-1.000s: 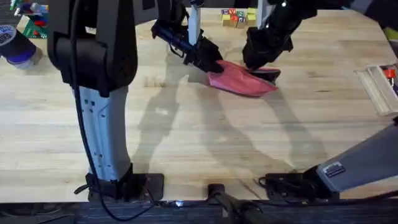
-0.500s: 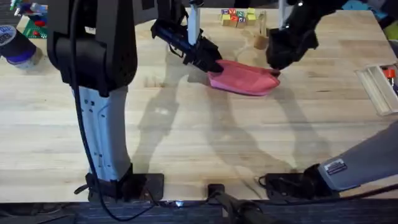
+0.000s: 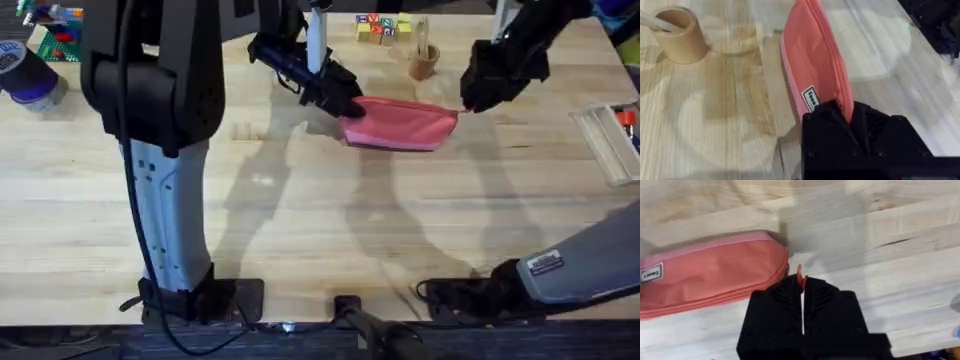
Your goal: Unzip the bag, pick up the pens from the table one at a time and place them inside, then zip the bag closed.
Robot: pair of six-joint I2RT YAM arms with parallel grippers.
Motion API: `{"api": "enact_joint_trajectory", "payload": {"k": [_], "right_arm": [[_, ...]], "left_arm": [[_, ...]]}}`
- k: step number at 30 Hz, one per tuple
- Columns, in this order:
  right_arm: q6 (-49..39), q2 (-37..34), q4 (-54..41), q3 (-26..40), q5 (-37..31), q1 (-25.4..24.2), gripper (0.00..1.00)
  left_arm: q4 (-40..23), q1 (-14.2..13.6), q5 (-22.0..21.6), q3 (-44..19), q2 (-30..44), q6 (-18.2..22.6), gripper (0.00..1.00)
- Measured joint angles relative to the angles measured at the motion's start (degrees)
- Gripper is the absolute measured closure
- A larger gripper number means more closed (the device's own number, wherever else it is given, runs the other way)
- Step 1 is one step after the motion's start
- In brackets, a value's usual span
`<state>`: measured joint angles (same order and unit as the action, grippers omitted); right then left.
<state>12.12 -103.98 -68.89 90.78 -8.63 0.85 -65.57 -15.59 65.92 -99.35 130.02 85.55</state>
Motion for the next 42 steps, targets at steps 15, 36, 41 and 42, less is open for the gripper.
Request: {"api": "enact_joint_trajectory", "payload": {"k": [15, 36, 41, 42], "right_arm": [[1.36, 0.26, 11.39, -18.79, -0.49, -11.31, 0.969], [0.87, 17.93, 9.44, -15.51, -0.61, -6.24, 0.970], [-0.03, 27.15, 8.59, -15.41, 2.22, -2.68, 0.971], [-0.20, 28.61, 8.37, -15.41, 3.18, -2.00, 0.971]], "left_arm": [[-0.23, 0.52, -0.98, 0.02, 0.11, 0.01, 0.959], [-0.38, 1.11, -1.10, 0.04, 0.11, 0.01, 0.959], [-0.38, 1.11, -1.15, 0.04, 0.12, 0.01, 0.959], [-0.38, 1.11, -1.15, 0.04, 0.11, 0.01, 0.959]]}}
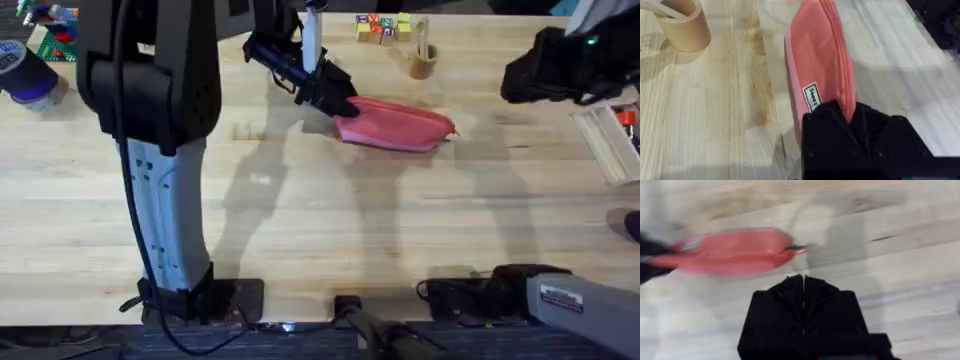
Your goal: Unzip the bag, pick up the pens from the table one at a time and place them inside, then zip the bag closed.
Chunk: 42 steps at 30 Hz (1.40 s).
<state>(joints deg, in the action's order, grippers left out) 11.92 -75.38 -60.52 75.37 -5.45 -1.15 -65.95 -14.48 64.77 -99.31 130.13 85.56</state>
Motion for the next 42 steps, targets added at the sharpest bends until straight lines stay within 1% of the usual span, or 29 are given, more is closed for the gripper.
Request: {"api": "enact_joint_trajectory", "payload": {"k": [3, 5, 6, 7, 9, 10, 11, 12, 14, 15, 16, 18, 19, 22, 31, 34, 36, 38, 41, 42], "right_arm": [[-0.38, 3.88, -1.75, 0.00, 3.11, 2.10, 0.970], [-0.41, 5.82, -3.49, 0.00, 4.76, 3.25, 0.932], [-0.47, 6.65, -4.38, 0.00, 5.44, 3.78, 0.868], [-0.62, 7.32, -5.17, 0.00, 6.02, 4.25, 0.776], [-0.66, 8.04, -6.16, 0.00, 6.76, 4.84, 0.699], [-0.73, 8.25, -6.67, 0.00, 7.03, 5.04, 0.641], [-0.62, 8.26, -7.08, 0.00, 7.22, 5.10, 0.559], [-0.73, 8.26, -7.41, 0.00, 7.44, 5.12, 0.418], [-0.83, 8.22, -7.80, 0.00, 7.69, 5.12, 0.135], [-1.08, 8.24, -7.87, 0.00, 7.77, 5.12, 0.039], [-1.07, 8.24, -7.92, 0.00, 7.90, 5.12, 0.015], [-1.06, 8.23, -7.93, 0.00, 8.05, 5.12, 0.007], [-1.07, 8.24, -7.94, 0.00, 8.08, 5.12, 0.006], [-1.06, 8.23, -7.94, 0.00, 8.08, 5.12, 0.006], [-1.07, 8.23, -7.93, 0.00, 8.08, 5.12, 0.006], [-1.07, 8.22, -7.93, 0.00, 8.08, 5.12, 0.006], [-1.07, 8.24, -7.93, 0.00, 8.08, 5.12, 0.006], [-1.07, 8.23, -7.93, 0.00, 8.08, 5.12, 0.005], [-1.07, 8.24, -7.88, 0.00, 8.08, 5.12, 0.005], [-1.07, 8.23, -7.88, 0.00, 8.08, 5.12, 0.005]], "left_arm": [[0.00, 0.00, -0.01, 0.00, 0.00, 0.00, 0.959], [0.00, 0.00, -0.02, 0.00, 0.02, 0.00, 0.959], [0.00, 0.00, -0.02, 0.00, 0.00, 0.00, 0.959], [0.00, 0.00, -0.02, 0.00, 0.00, 0.00, 0.959], [0.00, 0.00, -0.02, 0.00, 0.00, 0.00, 0.958], [0.00, 0.00, -0.02, 0.00, 0.00, 0.00, 0.959], [0.00, 0.00, -0.02, 0.00, 0.00, 0.00, 0.959], [0.01, 0.00, -0.03, 0.00, 0.00, 0.07, 0.935], [-0.18, 0.03, 0.15, 0.00, 0.00, 0.18, 0.667], [-0.26, 0.12, 0.17, 0.00, 0.00, 0.20, 0.506], [-0.24, 0.15, 0.17, 0.00, 0.01, 0.19, 0.351], [-0.26, 0.21, 0.20, 0.00, 0.00, 0.16, 0.065], [-0.28, 0.24, 0.20, 0.00, 0.00, 0.14, 0.024], [-0.18, 0.28, 0.20, 0.00, 0.00, 0.14, 0.006], [-0.09, 0.28, 0.20, 0.00, 0.00, 0.15, 0.005], [-1.63, 0.28, -0.09, -0.12, -0.02, 0.16, 0.004], [-2.94, 0.35, -1.31, -0.76, -0.11, 0.13, 0.004], [-3.41, 0.39, -3.58, -1.61, -0.73, -0.31, 0.004], [-3.51, 0.52, -8.02, -2.75, -3.85, -2.39, 0.004], [-3.50, 0.57, -9.80, -3.11, -5.59, -3.68, 0.004]]}}
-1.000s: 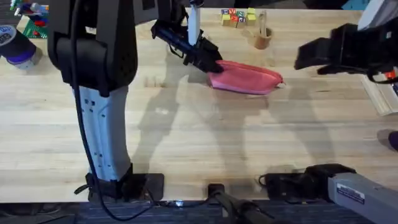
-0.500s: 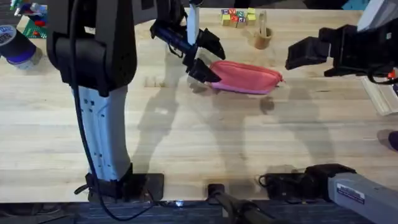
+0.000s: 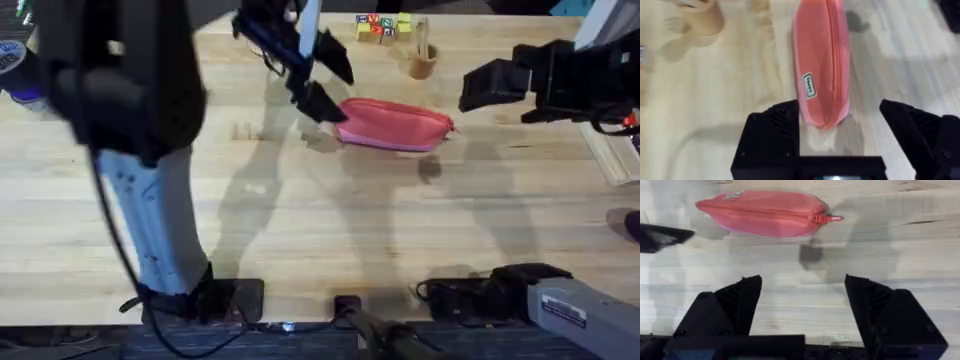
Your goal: Unzip the bag, pick up the pens from the table one at a time and place them inside, then zip the bag closed.
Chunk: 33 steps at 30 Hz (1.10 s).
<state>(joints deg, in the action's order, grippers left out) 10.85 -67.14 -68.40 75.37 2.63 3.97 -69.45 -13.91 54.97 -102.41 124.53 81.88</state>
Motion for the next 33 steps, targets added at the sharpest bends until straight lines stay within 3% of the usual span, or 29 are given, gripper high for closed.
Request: {"api": "enact_joint_trajectory", "payload": {"k": [8, 24, 29, 33], "right_arm": [[-0.46, -0.01, 0.54, 0.00, 0.00, 0.00, 0.005], [-0.63, -0.01, 0.70, 0.00, 0.00, 0.00, 0.006], [-0.63, 0.01, 0.70, 0.00, 0.00, 0.00, 0.006], [-0.63, 0.01, 0.70, 0.00, 0.00, 0.00, 0.006]], "left_arm": [[-0.67, 0.02, -12.85, -1.89, -15.65, -14.10, 0.004], [-12.00, 0.02, -43.99, -1.96, -37.71, -60.22, 0.004], [-17.61, 0.02, -48.64, -1.98, -41.65, -71.69, 0.004], [-22.42, 0.02, -49.86, -2.01, -42.84, -76.06, 0.005]]}}
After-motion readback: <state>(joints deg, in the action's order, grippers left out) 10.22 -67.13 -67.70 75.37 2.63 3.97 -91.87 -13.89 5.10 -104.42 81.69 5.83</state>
